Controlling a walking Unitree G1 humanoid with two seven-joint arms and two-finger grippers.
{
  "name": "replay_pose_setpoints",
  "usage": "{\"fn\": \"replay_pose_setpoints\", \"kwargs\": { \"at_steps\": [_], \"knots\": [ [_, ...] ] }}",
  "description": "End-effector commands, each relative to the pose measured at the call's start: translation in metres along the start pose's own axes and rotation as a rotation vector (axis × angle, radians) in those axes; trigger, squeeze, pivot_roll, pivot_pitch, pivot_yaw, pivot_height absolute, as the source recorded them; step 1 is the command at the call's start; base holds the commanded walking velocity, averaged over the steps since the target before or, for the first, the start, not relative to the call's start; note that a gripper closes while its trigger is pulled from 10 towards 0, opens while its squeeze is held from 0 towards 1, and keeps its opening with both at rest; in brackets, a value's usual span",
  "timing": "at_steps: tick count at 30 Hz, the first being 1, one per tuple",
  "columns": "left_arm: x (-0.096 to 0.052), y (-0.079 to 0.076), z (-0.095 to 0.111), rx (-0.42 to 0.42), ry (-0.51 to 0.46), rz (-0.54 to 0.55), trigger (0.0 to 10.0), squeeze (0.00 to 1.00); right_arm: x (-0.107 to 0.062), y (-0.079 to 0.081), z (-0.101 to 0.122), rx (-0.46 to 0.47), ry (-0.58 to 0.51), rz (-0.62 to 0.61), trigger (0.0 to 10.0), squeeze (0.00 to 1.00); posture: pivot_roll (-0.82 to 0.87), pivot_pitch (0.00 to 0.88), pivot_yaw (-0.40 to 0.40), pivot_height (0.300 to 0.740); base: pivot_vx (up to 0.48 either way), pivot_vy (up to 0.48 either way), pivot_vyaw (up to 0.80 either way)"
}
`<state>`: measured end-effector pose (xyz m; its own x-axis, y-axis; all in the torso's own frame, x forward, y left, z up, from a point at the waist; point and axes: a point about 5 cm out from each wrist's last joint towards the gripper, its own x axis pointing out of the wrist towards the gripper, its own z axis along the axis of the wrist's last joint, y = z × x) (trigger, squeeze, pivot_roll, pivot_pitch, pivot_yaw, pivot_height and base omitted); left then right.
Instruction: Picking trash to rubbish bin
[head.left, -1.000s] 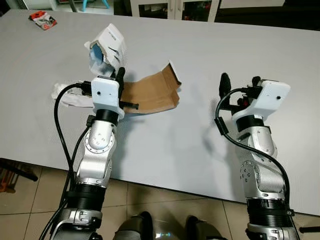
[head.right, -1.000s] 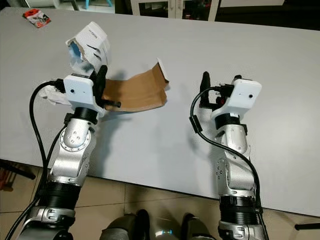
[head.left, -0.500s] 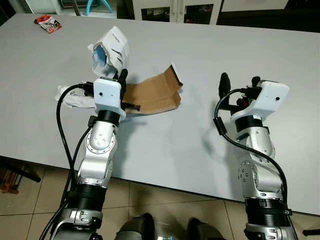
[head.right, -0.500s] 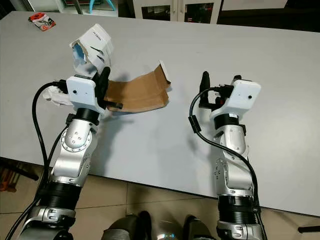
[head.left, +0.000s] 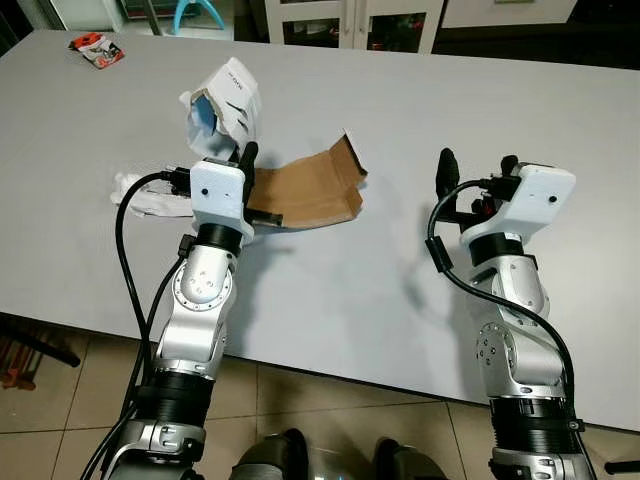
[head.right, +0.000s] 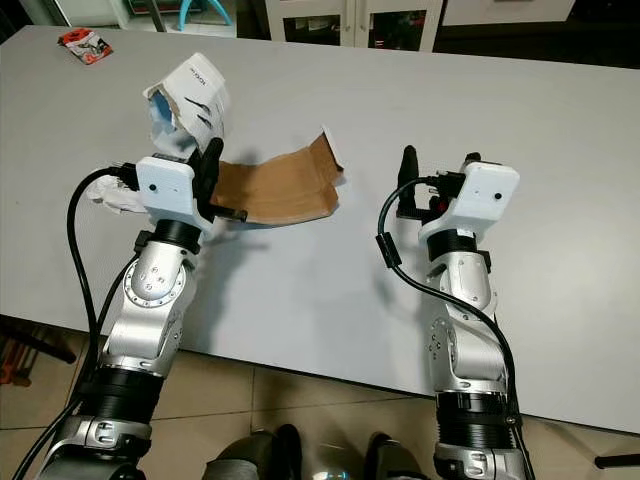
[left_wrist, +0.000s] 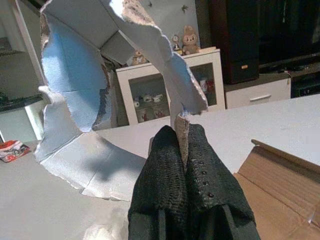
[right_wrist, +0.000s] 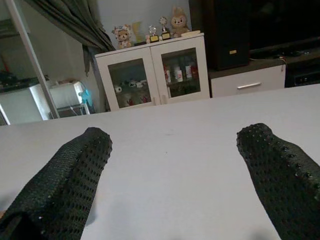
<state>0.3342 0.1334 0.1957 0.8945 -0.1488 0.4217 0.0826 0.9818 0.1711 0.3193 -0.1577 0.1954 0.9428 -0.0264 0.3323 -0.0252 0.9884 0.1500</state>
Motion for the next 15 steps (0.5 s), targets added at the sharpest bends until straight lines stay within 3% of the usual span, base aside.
{"fn": "replay_pose_setpoints", "kwargs": {
  "at_steps": [1, 15],
  "knots": [
    [-0.0006, -0.0014, 0.0023, 0.006, -0.006, 0.001, 10.0, 0.00, -0.0002, 0.0000, 0.0005, -0.006, -0.001, 0.006, 10.0, 0.00, -0.04, 0.193, 0.057, 0.740, 0.000, 0.000, 0.00],
    [0.0003, -0.0052, 0.0005, 0.006, 0.004, 0.000, 10.0, 0.00, 0.0000, -0.0011, 0.0010, -0.010, 0.006, 0.007, 10.0, 0.00, -0.04, 0.213, 0.047, 0.740, 0.000, 0.000, 0.00]
  ]
}}
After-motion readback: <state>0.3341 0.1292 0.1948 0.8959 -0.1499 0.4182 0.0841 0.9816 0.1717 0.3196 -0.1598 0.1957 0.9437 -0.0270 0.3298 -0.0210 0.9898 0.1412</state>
